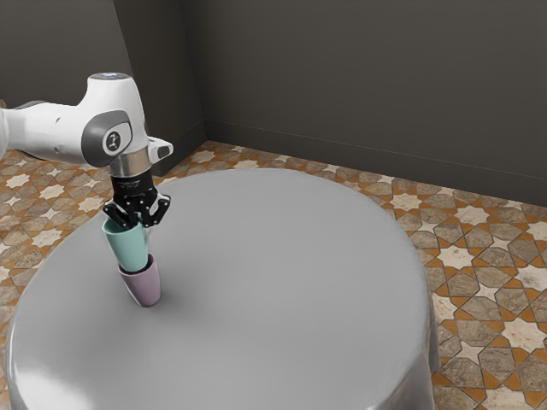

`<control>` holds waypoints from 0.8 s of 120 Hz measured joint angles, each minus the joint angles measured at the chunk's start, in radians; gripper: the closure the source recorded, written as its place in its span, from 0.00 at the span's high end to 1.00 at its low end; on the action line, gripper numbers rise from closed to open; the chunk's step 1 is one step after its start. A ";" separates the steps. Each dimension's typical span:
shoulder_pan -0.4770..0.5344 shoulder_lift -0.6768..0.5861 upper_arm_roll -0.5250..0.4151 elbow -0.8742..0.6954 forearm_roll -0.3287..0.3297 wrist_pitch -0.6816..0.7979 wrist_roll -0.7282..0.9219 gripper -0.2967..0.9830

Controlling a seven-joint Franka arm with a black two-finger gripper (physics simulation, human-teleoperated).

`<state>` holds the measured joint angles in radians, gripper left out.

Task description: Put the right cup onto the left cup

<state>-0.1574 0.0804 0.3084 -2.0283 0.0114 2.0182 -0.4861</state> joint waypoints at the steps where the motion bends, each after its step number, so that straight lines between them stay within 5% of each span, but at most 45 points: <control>1: 0.000 0.000 0.000 0.000 0.000 0.000 0.000 0.29; 17: 0.000 0.000 0.000 0.000 -0.001 0.000 0.000 0.50; 36: -0.002 -0.025 0.000 0.003 0.005 -0.001 0.000 0.63; 66: -0.007 -0.146 -0.078 0.178 0.052 -0.140 0.139 0.72; 96: -0.136 0.021 -0.162 0.477 0.002 -0.217 0.367 0.74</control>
<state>-0.2934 0.1010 0.1460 -1.5515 0.0137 1.8013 -0.1187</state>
